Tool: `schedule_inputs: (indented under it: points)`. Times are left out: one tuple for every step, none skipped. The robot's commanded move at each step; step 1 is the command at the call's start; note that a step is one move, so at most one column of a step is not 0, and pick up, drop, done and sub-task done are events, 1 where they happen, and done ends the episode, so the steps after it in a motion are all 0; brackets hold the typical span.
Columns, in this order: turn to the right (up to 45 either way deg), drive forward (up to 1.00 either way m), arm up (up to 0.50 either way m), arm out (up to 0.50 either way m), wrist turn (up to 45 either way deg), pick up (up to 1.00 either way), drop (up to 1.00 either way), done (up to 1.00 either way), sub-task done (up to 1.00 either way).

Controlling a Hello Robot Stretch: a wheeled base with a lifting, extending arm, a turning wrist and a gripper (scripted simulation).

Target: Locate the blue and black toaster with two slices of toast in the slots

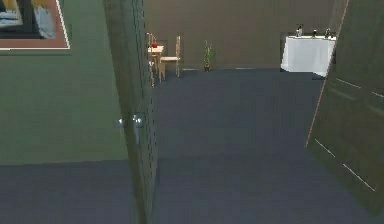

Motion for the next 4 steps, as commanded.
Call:
schedule_inputs:
  points:
    - [21.0, 0.0, 0.0, 0.0, 0.0, 0.0, 0.0, 0.0, 0.0]
    - [3.0, 0.0, 0.0, 0.0, 0.0, 0.0, 0.0, 0.0, 0.0]
    - [0.0, 1.0, 0.0, 0.0, 0.0, 0.0, 0.0, 0.0, 0.0]
    - [0.0, 1.0, 0.0, 0.0, 0.0, 0.0, 0.0, 0.0, 0.0]
